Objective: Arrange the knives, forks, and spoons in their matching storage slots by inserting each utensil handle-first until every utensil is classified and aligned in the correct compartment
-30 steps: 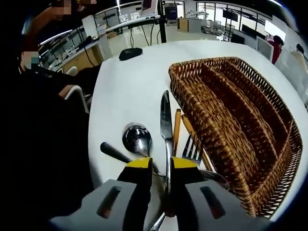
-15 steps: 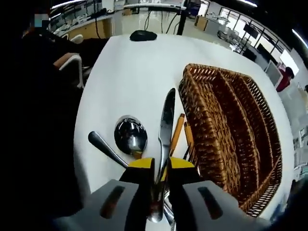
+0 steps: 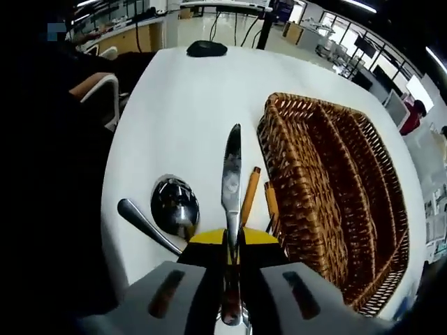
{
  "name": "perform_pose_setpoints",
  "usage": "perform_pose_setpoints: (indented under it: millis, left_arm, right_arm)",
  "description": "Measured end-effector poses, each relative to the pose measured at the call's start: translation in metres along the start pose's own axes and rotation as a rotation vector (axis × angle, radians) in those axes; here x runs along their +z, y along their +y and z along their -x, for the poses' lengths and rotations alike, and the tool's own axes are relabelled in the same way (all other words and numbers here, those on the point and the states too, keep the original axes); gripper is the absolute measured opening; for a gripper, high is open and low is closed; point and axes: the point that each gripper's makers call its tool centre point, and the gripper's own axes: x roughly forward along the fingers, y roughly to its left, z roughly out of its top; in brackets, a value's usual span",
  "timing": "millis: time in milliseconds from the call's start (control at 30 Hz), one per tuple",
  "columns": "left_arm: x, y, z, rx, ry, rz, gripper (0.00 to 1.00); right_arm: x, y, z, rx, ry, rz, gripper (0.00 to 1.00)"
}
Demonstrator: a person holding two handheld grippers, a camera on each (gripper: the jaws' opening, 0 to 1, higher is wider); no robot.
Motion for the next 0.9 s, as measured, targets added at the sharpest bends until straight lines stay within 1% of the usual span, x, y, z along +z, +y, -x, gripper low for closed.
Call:
perform_pose_setpoints:
  millis: [67, 133, 200, 300, 333, 400, 433, 467, 500, 533, 567, 600, 633, 667, 700, 733, 767, 833, 867, 900]
  left_arm:
    - [-0.001, 0.0, 0.0, 0.001, 0.002, 0.003, 1.0]
    - [-0.002, -0.001, 0.0, 0.001, 0.002, 0.005, 1.0]
    - [-0.003, -0.001, -0.001, -0.001, 0.005, 0.006, 1.0]
    - [-0.002, -0.003, -0.003, -0.006, 0.006, 0.005, 1.0]
    - [-0.002, -0.003, -0.003, -0.007, 0.005, 0.004, 1.0]
    - [0.0, -0.003, -0.004, -0.008, 0.004, 0.003, 1.0]
    - [0.0, -0.003, -0.004, -0.008, 0.004, 0.003, 1.0]
    - [0.0, -0.002, -0.004, -0.008, 0.005, 0.003, 1.0]
    - [0.0, -0.002, -0.004, -0.008, 0.006, 0.001, 1.0]
    - [0.0, -0.002, -0.004, -0.007, 0.006, 0.001, 1.0]
    - [0.0, -0.002, -0.004, -0.007, 0.005, 0.002, 1.0]
    - [0.0, -0.001, -0.004, -0.005, 0.006, 0.002, 1.0]
    - [0.0, -0.001, -0.003, -0.004, 0.007, 0.002, 1.0]
    - [0.0, 0.0, -0.003, -0.004, 0.008, 0.002, 1.0]
    - [0.0, 0.0, -0.003, -0.003, 0.009, 0.0, 1.0]
    - [0.0, 0.0, -0.003, -0.002, 0.009, -0.001, 1.0]
    - [0.0, 0.001, -0.002, -0.001, 0.009, 0.0, 1.0]
    - [0.0, 0.002, 0.0, 0.004, 0.009, 0.002, 1.0]
    - [-0.001, 0.004, 0.0, 0.006, 0.009, 0.005, 1.0]
    - [-0.002, 0.004, 0.001, 0.007, 0.009, 0.007, 1.0]
  right_arm:
    - [0.0, -0.003, 0.002, -0.002, -0.019, -0.006, 0.03]
    - [0.001, -0.002, 0.003, 0.015, -0.034, -0.033, 0.03]
    - [0.0, -0.003, 0.003, 0.015, -0.032, -0.032, 0.02]
    - [0.003, 0.0, 0.004, 0.05, -0.058, -0.06, 0.01]
    - [0.003, 0.001, 0.005, 0.054, -0.057, -0.068, 0.01]
    - [0.003, 0.004, 0.005, 0.063, -0.061, -0.052, 0.01]
    - [0.003, 0.005, 0.004, 0.062, -0.06, -0.027, 0.01]
    - [0.003, 0.008, 0.003, 0.072, -0.058, -0.007, 0.01]
    - [0.001, 0.013, 0.002, 0.103, -0.049, 0.005, 0.0]
    - [0.018, 0.021, -0.003, 0.162, -0.129, 0.088, 0.0]
    - [0.005, 0.013, -0.004, 0.077, -0.036, 0.05, 0.0]
    - [-0.001, 0.014, -0.003, 0.103, -0.013, 0.138, 0.0]
    - [0.0, 0.018, -0.004, 0.128, -0.014, 0.129, 0.0]
    - [-0.004, 0.016, -0.005, 0.114, -0.014, 0.087, 0.0]
    - [-0.003, 0.014, -0.002, 0.11, -0.018, 0.078, 0.0]
    - [0.0, 0.011, 0.001, 0.098, -0.045, 0.085, 0.0]
    - [0.007, 0.006, 0.007, 0.082, -0.083, 0.046, 0.02]
    - [0.011, 0.0, 0.017, 0.071, -0.102, -0.019, 0.09]
    - [0.009, -0.004, 0.018, 0.066, -0.085, -0.002, 0.12]
    - [0.005, -0.005, 0.018, 0.064, -0.067, 0.005, 0.13]
